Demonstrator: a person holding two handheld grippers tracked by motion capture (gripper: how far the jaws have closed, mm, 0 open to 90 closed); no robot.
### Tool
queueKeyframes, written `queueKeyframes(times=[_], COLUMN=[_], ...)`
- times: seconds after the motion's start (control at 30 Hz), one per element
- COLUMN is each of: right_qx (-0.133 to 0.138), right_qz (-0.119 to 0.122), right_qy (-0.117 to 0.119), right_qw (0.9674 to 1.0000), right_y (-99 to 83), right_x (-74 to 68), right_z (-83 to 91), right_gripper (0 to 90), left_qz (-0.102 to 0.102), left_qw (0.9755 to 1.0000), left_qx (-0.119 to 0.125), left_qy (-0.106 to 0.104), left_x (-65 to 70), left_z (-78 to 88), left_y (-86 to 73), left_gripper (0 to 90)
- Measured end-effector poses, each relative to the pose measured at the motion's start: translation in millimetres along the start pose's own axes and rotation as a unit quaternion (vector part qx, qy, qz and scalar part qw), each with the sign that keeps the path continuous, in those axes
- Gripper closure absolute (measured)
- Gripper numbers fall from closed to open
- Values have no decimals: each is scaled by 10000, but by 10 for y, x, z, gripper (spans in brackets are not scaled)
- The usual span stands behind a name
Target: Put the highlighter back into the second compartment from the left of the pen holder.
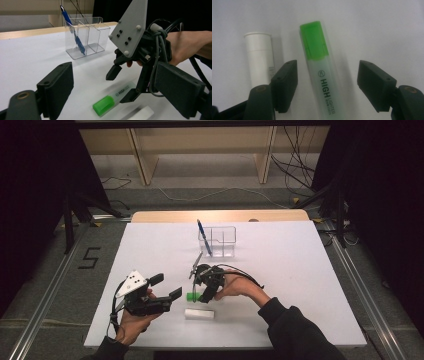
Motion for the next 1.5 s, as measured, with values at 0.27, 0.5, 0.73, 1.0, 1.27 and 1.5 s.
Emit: queueKeyframes(times=[0.27,0.5,0.73,1.0,1.27,1.5], right_qx=[-155,-237,-380,-413,-490,-546], right_qz=[104,147,176,240,225,298], right_qy=[36,21,79,70,133,130], right_qw=[9998,9996,9991,9988,9985,9980], right_y=[-1,-17,-44,-23,-15,-10], right_x=[-41,-51,-54,-61,-41,-49], right_z=[-70,-108,-132,-159,-159,-158], right_gripper=[386,428,470,517,568,606], left_qz=[-12,-23,-18,-24,-19,-71], left_qw=[10000,10000,10000,10000,10000,10000], left_qx=[-4,-10,6,12,19,-3], left_qy=[-31,-21,-21,-14,-10,-18], left_x=[18,15,15,11,12,18], left_z=[7,9,12,16,15,18], left_y=[0,-1,5,8,9,7], left_gripper=[150,150,150,150,150,150])
Point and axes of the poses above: each handheld gripper's, and its own axes: z roughly backward along the jaws, y roughly out of its top, x roughly to its right, the point moved 9 cm from there along -z, roughly forward along the jaws, and after that the axes turned 5 degrees about x, right-handed, at the moved point
